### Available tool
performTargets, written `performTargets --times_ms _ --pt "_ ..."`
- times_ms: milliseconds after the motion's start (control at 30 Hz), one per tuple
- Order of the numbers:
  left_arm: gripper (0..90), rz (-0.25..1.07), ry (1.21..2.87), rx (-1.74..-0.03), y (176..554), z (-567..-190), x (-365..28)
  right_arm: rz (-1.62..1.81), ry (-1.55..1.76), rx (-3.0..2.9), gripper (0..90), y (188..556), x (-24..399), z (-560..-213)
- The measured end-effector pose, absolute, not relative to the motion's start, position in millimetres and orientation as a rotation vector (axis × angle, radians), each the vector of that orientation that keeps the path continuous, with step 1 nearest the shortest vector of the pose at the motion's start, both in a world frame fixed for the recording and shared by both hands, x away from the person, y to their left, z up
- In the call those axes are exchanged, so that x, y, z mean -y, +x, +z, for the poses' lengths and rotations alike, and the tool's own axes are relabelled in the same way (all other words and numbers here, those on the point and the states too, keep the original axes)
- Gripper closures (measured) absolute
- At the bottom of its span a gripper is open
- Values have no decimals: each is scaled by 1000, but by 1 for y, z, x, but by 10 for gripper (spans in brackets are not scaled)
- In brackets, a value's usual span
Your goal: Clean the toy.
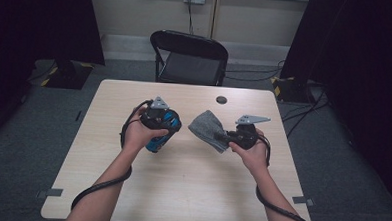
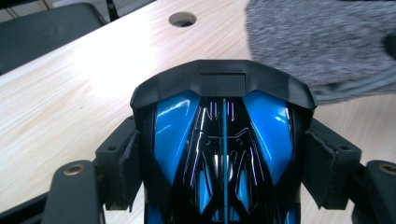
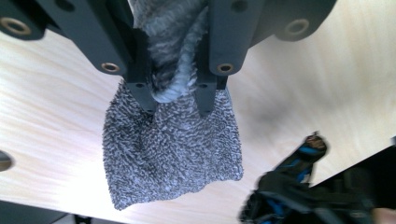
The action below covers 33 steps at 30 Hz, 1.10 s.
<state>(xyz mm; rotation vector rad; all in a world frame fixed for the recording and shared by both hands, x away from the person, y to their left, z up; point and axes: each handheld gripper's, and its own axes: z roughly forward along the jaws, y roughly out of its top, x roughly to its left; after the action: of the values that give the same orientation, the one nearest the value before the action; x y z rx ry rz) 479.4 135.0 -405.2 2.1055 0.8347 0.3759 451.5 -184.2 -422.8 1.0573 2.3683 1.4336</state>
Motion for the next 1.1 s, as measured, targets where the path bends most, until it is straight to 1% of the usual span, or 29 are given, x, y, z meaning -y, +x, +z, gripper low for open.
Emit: performTargets --times_ms 167,333,733,1100 --pt "257 372 2116 -795 477 -398 -126 1427 1082 -2330 753 458 181 -420" --pt "257 359 2115 -760 476 -395 -117 1432 1072 -2313 753 461 169 -413" --pt "257 364 2122 -748 475 -390 -110 1437 1048 -2310 753 464 151 -403" --pt "257 358 2122 -761 476 -394 -108 1480 1026 -2335 753 460 139 -404"
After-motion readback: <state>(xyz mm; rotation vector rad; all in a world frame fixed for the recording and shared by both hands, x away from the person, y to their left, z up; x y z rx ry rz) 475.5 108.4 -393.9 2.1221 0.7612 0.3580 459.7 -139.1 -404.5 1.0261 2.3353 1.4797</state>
